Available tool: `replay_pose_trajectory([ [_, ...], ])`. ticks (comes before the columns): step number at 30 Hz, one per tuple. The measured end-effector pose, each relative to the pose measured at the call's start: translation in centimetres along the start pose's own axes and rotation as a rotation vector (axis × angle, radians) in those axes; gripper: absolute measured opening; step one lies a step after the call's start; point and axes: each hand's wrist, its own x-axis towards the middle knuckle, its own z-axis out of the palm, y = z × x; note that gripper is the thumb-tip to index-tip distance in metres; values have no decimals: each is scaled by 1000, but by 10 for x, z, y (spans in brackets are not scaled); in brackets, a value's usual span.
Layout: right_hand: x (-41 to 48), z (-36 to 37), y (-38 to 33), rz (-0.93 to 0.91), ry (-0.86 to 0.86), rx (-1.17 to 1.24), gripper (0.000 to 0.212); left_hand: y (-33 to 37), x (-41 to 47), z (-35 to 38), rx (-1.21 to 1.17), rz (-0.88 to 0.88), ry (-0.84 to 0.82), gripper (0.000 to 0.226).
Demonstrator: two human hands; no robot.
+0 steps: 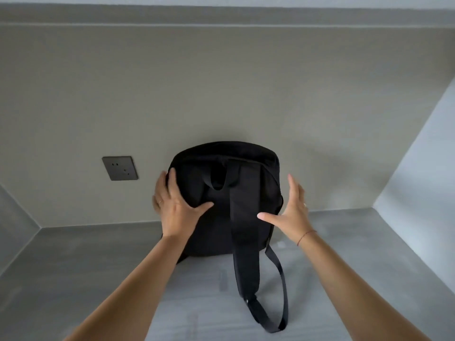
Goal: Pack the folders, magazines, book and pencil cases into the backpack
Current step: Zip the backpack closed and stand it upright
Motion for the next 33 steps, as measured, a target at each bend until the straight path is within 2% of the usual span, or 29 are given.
replay_pose_trajectory([
  [3,22,14,12,75,-154,163,108,-16,19,3,-377,-220,-143,116],
  [5,36,25,13,112,-142,154,105,-25,30,7,-392,-257,-204,101],
  [8,57,37,10,151,-73,138,98,-26,41,14,-361,-276,-206,78],
  [11,74,42,18,185,-40,143,87,-24,46,20,-375,-272,-191,69],
  [18,65,39,14,178,-56,164,73,-24,50,27,-375,-286,-182,68],
  [29,-55,46,-47,171,58,-103,48,-38,67,17,-488,-187,-301,66],
  [33,-82,56,-65,129,97,-191,49,-31,60,15,-565,-154,-356,66],
])
